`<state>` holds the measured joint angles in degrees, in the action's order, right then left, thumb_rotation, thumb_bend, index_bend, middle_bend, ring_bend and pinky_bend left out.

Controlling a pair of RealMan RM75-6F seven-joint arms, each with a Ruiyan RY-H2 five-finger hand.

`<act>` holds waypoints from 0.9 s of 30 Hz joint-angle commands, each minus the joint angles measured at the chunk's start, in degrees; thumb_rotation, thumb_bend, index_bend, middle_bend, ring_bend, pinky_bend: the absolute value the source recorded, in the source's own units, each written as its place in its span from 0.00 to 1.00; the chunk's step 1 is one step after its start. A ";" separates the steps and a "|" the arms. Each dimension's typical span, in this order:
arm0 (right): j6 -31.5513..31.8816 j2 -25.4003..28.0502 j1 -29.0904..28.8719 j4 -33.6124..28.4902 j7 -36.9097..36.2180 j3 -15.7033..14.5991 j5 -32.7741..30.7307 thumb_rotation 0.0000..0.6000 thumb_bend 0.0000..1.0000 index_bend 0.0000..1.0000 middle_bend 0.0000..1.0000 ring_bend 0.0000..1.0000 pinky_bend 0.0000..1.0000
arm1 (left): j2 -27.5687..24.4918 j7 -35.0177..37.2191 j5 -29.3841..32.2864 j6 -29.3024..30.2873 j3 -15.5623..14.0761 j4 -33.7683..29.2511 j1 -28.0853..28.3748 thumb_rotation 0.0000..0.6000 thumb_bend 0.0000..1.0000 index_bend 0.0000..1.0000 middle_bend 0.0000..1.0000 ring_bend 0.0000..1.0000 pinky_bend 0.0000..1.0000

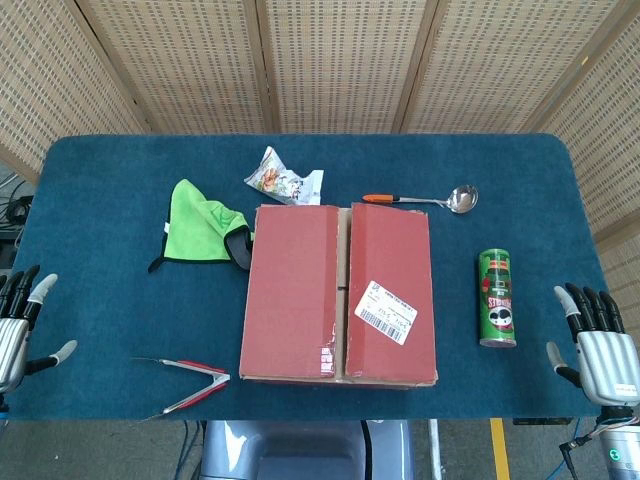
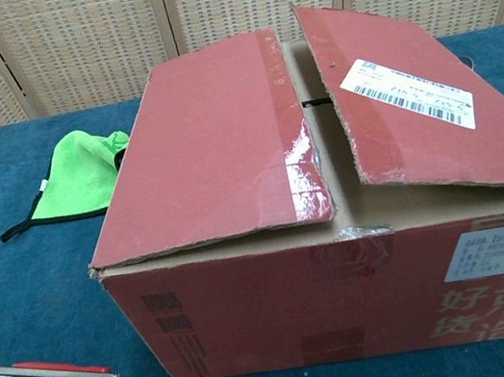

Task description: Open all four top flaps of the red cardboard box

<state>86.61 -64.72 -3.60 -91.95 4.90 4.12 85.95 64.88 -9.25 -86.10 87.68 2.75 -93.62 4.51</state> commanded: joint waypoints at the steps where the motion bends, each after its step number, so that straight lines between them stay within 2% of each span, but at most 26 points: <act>1: 0.09 -0.01 0.09 0.04 -0.20 -0.03 0.00 1.00 0.41 0.07 0.09 0.00 0.00 | -0.06 -0.02 0.01 0.10 -0.01 -0.08 -0.08 0.87 0.12 0.10 0.03 0.00 0.00; 27: 0.08 0.08 -0.05 0.58 -1.70 0.01 0.57 1.00 0.41 0.07 0.09 0.00 0.00 | -0.47 -0.48 -0.15 0.03 -0.18 -0.50 -0.25 0.87 0.12 0.10 0.03 0.00 0.00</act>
<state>86.70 -64.65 -3.64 -91.38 3.20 4.13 86.51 64.40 -9.73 -86.24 87.73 2.56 -94.13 4.23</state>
